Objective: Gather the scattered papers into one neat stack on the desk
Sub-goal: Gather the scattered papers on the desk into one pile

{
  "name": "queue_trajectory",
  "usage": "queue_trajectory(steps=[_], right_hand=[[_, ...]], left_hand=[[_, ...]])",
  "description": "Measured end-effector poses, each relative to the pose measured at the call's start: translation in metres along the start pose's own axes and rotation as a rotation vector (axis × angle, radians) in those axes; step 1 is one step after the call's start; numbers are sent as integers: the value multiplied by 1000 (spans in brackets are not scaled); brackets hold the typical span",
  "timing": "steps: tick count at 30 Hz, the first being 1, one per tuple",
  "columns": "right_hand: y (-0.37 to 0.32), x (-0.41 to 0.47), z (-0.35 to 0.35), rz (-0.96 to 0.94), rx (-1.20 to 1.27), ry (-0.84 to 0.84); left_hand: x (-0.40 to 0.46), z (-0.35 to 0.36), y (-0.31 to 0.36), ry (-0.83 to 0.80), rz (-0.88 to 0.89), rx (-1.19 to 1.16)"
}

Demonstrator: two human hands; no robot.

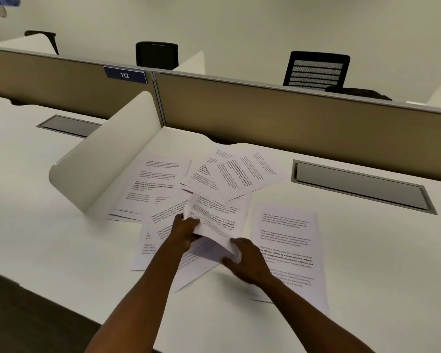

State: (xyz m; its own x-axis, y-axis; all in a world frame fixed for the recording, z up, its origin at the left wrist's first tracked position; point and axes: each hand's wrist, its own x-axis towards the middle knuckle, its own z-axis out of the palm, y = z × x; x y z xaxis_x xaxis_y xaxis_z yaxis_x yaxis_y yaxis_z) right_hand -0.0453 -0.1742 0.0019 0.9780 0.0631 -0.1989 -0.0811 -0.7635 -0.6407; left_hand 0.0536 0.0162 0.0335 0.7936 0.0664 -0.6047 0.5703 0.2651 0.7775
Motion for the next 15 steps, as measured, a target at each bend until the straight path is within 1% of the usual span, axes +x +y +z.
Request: queue_trajectory(steps=[1,4,5,6,8,10,12,15], right_hand=[[-1,1,-5,77,203,38],[-2,2,-22,333,944,86],[-2,3,-29,404,1117,99],[0,5,-35,462,1219,101],[3,7,-46,510,1289,47],[7,6,-53,506,1285,1],[12,3,-59,471,1239,29],[21,-5,-72,425,1097,106]], left_hand=[[-1,-1,1,-21,0,-41],[-8,-3,1,-60,-31,-185],[-12,-2,0,-71,-48,-239],[-18,-1,-3,-82,-58,-277],[-32,5,-14,-111,-46,-288],[-48,9,-33,-130,7,-211],[-63,11,-54,-103,47,-114],[-77,9,-74,-65,37,0]])
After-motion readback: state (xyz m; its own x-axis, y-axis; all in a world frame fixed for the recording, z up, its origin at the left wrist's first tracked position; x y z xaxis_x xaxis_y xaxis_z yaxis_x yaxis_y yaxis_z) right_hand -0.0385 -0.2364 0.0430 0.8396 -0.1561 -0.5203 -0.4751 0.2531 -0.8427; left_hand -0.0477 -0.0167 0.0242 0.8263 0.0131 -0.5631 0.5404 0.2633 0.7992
